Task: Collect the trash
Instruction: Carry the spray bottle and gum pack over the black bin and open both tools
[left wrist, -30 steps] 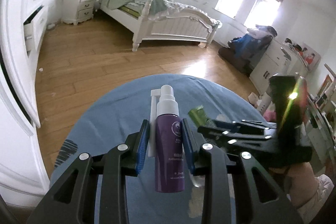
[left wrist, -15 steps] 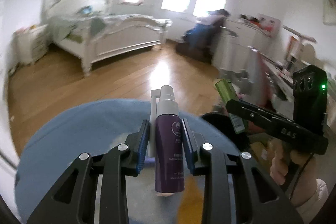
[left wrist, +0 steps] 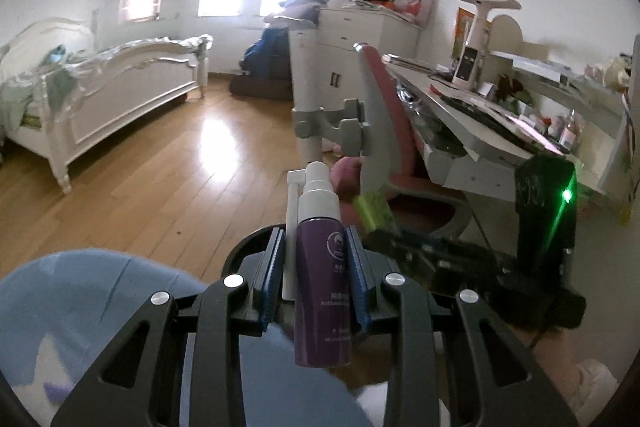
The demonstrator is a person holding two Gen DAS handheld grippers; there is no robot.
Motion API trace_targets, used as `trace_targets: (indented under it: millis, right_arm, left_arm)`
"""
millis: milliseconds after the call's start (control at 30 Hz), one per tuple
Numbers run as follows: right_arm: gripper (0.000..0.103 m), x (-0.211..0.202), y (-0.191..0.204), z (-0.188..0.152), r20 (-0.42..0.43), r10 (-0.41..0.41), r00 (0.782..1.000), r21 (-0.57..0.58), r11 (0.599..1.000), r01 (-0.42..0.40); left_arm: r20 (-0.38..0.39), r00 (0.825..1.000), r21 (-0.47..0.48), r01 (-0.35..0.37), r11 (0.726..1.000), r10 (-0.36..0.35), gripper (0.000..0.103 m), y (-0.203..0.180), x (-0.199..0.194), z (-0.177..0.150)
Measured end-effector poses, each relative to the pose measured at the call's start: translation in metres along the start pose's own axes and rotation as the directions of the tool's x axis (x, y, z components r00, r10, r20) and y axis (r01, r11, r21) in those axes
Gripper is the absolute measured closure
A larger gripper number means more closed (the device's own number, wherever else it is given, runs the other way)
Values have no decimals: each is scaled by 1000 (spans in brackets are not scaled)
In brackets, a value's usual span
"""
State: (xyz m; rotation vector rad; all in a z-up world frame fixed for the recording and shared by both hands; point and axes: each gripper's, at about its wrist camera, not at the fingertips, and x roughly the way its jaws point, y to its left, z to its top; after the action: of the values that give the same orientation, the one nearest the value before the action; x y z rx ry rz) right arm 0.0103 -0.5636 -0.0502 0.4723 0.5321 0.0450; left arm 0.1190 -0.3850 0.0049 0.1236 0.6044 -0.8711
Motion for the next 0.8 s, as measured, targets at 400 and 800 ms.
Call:
trace_targets:
  millis: [400,800]
  right_arm:
    - [70,42,-50,-14,-27,-43,999,107,993,46]
    - [70,66,-73,-15,-54,-53,997,154,986,61]
  left_arm:
    - [-136,989,-89,48,995,-60,72,8,85,7]
    - [-189,980,-76,50,996,-63,72,10,118,1]
